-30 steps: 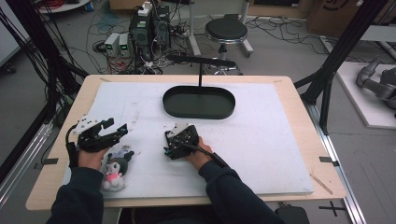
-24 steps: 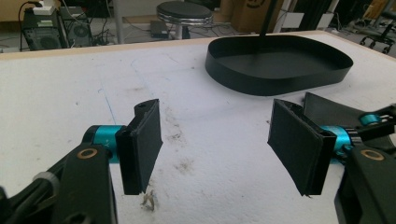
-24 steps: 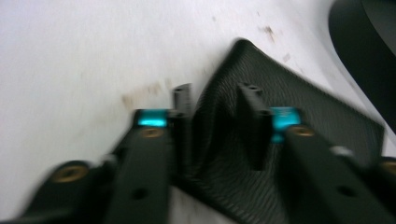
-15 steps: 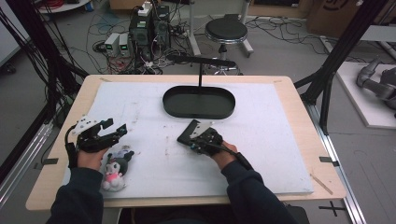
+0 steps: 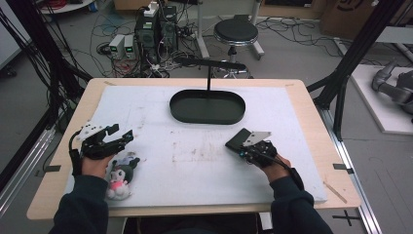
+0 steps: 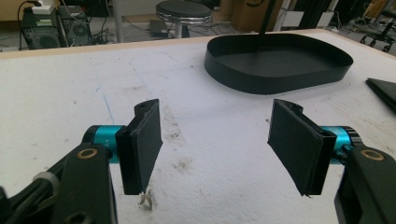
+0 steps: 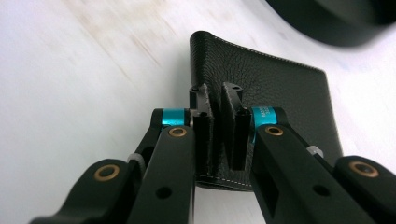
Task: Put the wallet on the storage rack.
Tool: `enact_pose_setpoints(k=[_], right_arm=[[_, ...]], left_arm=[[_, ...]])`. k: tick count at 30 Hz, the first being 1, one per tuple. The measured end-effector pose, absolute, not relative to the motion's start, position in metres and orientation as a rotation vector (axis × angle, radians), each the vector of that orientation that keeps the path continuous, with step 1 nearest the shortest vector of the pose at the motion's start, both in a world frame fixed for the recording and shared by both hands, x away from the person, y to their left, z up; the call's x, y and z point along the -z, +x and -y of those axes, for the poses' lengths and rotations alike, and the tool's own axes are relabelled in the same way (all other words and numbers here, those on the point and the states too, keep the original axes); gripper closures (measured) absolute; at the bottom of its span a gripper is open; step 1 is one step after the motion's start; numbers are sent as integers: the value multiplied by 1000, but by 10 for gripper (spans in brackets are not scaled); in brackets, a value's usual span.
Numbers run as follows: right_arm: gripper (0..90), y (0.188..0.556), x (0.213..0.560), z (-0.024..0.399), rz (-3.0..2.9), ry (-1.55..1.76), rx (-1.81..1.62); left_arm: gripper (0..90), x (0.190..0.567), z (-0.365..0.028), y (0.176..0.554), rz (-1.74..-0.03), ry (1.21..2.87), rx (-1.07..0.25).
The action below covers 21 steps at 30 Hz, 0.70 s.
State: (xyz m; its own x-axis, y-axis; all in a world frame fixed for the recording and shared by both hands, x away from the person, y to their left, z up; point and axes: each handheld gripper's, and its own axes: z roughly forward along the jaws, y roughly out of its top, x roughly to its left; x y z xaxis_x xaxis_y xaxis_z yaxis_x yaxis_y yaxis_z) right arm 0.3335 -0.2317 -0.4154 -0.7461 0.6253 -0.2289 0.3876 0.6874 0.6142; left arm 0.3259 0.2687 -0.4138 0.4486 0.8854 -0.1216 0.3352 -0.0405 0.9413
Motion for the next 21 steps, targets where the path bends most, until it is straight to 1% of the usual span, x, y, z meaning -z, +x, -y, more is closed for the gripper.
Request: enact_pose_setpoints(k=[4, 5, 6, 7, 8, 10, 11, 13, 16, 18, 19, 21], right_arm=[[843, 334, 417, 242, -2447, 829, -832], [829, 334, 417, 243, -2439, 829, -859], [791, 335, 418, 243, -2429, 831, -894], [749, 336, 419, 244, -2421, 845, -924], [656, 337, 419, 244, -2405, 853, -938], [440, 338, 418, 247, -2370, 858, -947], [385, 338, 418, 249, -2375, 873, -960], [318, 337, 418, 252, -2380, 851, -954], [284, 334, 423, 253, -2417, 794, -899], [279, 335, 428, 248, -2443, 789, -865], [294, 336, 431, 245, -2451, 781, -845], [404, 337, 435, 240, -2466, 788, -778]], left_arm=[[345, 414, -268, 326, -1086, 1612, -631], [345, 414, -268, 326, -1085, 1612, -633], [345, 414, -268, 326, -1085, 1613, -632], [345, 414, -268, 326, -1086, 1612, -633], [344, 414, -269, 326, -1087, 1613, -632], [344, 415, -269, 326, -1089, 1614, -633], [345, 415, -269, 327, -1089, 1614, -632], [344, 415, -269, 327, -1088, 1615, -633], [345, 415, -268, 327, -1087, 1618, -632], [345, 415, -268, 327, -1085, 1618, -631], [345, 415, -267, 327, -1085, 1619, -633], [345, 415, -267, 327, -1084, 1619, -632]])
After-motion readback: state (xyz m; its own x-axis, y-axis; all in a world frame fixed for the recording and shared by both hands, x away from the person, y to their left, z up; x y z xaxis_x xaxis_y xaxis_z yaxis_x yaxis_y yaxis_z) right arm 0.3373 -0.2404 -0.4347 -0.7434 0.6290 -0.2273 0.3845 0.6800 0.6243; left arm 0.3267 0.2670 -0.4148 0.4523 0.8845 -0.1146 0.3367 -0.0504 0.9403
